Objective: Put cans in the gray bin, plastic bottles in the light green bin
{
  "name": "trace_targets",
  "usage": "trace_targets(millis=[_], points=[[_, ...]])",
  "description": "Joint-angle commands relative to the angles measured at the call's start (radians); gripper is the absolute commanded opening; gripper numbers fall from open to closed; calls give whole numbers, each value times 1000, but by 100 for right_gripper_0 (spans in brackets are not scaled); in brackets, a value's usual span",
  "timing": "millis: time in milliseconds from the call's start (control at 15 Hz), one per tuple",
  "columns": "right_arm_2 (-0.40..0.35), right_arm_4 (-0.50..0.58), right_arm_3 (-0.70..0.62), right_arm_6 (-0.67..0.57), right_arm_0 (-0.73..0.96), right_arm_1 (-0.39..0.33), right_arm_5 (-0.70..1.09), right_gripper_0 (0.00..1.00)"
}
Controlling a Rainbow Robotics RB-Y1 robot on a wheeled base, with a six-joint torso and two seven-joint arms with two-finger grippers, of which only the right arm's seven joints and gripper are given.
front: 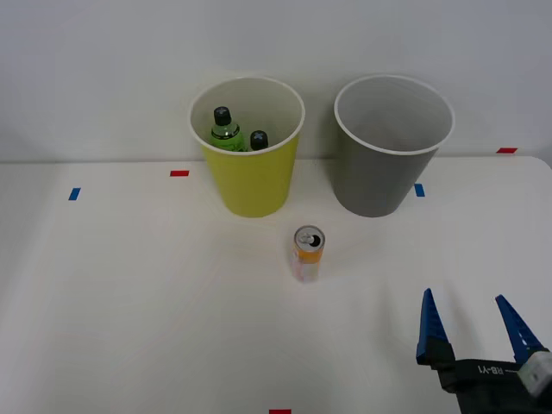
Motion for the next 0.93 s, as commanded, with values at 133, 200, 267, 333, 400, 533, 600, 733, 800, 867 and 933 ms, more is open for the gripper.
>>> trace_targets(millis=[133, 200, 267, 333, 400, 533, 600, 733, 800, 867, 933], points=[[3, -96, 0, 34, 22, -1, -7, 100], [-22, -96, 0, 43, 28, -1, -10, 100], [-36, -94, 0, 46, 46, -2, -16, 100], [-37, -94, 0, 48, 60, -4, -19, 100], [-36, -96, 0, 48, 77, -5, -19, 100], [-16, -96, 0, 49, 98, -7, -19, 100], [-6, -96, 0, 48, 108, -8, -19, 100], [4, -139, 12, 48, 125, -10, -39, 100], [4, -224, 92, 49, 112, -8, -158, 100], [3, -315, 222, 52, 69, -5, -322, 100], [-9, -335, 328, 57, 17, -2, -440, 100]])
